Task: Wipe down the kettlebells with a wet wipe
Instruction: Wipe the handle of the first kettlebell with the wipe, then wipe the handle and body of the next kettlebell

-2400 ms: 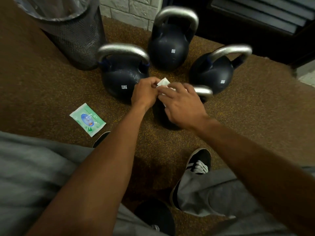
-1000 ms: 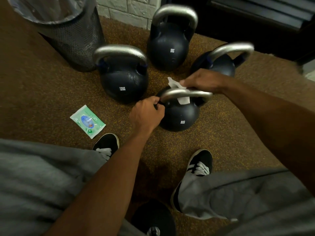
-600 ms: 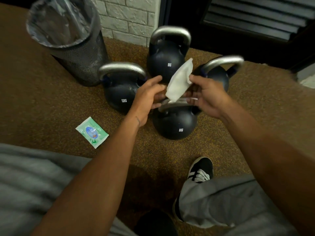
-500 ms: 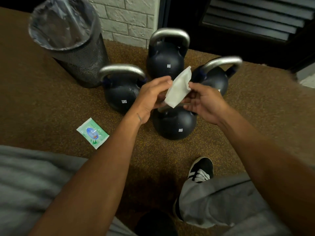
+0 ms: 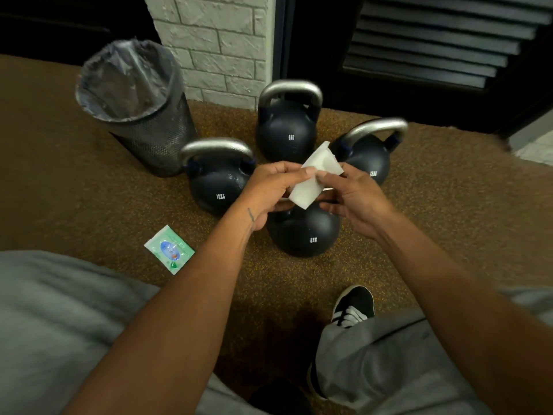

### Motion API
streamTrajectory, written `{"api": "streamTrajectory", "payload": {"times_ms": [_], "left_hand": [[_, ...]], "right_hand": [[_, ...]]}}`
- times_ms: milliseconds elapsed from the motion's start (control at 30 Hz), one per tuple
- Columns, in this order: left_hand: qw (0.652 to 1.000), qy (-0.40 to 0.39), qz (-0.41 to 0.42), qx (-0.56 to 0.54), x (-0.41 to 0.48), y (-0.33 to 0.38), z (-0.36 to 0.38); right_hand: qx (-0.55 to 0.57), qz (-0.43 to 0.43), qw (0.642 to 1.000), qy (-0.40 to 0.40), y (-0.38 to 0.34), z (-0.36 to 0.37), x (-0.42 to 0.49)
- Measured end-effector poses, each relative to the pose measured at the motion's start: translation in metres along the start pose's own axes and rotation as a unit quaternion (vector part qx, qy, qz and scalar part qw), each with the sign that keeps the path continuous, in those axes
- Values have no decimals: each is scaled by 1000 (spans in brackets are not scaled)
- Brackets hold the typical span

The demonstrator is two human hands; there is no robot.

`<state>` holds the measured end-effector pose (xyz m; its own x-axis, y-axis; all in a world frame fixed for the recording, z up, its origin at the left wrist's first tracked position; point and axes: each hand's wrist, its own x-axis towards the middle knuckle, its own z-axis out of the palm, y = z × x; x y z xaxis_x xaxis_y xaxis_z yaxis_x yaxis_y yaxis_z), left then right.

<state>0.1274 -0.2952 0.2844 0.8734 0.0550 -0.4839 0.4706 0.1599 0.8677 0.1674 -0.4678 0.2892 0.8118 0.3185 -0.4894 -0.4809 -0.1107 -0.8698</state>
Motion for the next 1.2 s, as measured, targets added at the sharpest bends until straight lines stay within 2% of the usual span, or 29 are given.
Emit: {"api": "streamTrajectory", "payload": {"times_ms": [167,300,400,467,633,867,1067,1200], "left_hand": [[1000,1,-9,-4,-13,22,13],[1000,17,-3,-22,-24,28,23],[999,22,9,29,-28,27,36],[999,9,6,42,-30,27,42],[999,-16,-25,16,-25,11,41],[994,57,-56,-68,-6,-4,20],[989,-2,-79,-122,-1,1,26],[985,33,-67,-156,9,-1,36]], "right_hand": [[14,-30,999,20,-13,-3,-15],[-27,-72,986,148,-14,-2,-32],[-3,-45,997,66,-11,1,-45],[33,-22,998,40,-10,0,-48],[72,6,995,74,4,-9,-43],[128,6,987,92,2,-20,-36],[68,-16,995,68,-20,-21,-25],[36,-16,997,67,-27,-26,-21]]}}
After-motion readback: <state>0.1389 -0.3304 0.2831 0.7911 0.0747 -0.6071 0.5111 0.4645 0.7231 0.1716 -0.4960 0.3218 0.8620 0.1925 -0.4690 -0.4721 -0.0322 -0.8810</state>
